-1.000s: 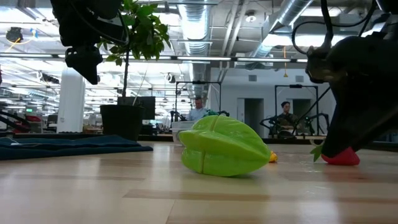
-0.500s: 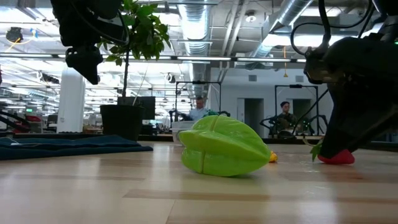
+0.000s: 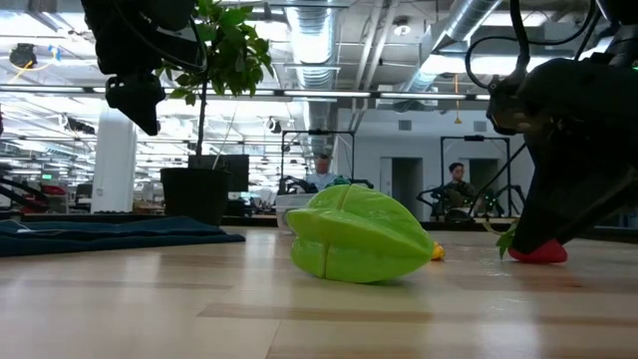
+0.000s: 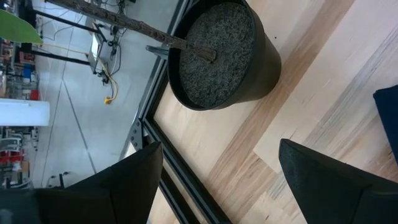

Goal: Pick and placing Produce into tupperware
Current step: Put the red strawberry into the transparent bin

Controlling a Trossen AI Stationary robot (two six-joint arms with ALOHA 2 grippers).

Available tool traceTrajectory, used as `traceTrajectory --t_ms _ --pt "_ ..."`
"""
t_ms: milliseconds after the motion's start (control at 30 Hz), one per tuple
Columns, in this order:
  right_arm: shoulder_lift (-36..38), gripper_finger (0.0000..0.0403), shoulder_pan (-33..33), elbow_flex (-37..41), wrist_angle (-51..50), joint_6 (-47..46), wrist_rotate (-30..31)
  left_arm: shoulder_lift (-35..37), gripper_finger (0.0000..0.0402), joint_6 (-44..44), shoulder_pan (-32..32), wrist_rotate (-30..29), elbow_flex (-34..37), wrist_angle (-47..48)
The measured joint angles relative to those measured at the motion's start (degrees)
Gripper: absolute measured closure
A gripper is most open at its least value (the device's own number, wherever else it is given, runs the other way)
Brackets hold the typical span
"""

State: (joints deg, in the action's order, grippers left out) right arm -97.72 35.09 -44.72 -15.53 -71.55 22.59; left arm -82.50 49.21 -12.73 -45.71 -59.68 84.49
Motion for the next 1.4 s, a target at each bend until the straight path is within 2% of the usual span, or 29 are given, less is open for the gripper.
traceTrajectory --t_ms 233,533,800,1167,1400 --pt "0.0 0.0244 0.0 0.0 0.2 0.0 0.0 0.0 0.0091 0.0 0.0 0.0 0.0 0.0" --pt "0.0 0.0257 0.0 0.0 0.4 0.0 0.0 0.0 0.0091 0.0 0.0 0.0 0.0 -0.2" --pt "0.0 0.0241 0.0 0.0 0.6 0.0 0.0 0.0 0.0091 0.0 0.0 0.0 0.0 -0.6" --pt "-0.1 0.0251 0.0 0.0 0.7 0.0 0.0 0.0 0.0091 0.0 0.0 0.0 0.0 -0.6" --pt "-0.1 0.0241 0.0 0.0 1.0 0.0 0.0 0.0 0.0091 0.0 0.0 0.0 0.0 -0.6"
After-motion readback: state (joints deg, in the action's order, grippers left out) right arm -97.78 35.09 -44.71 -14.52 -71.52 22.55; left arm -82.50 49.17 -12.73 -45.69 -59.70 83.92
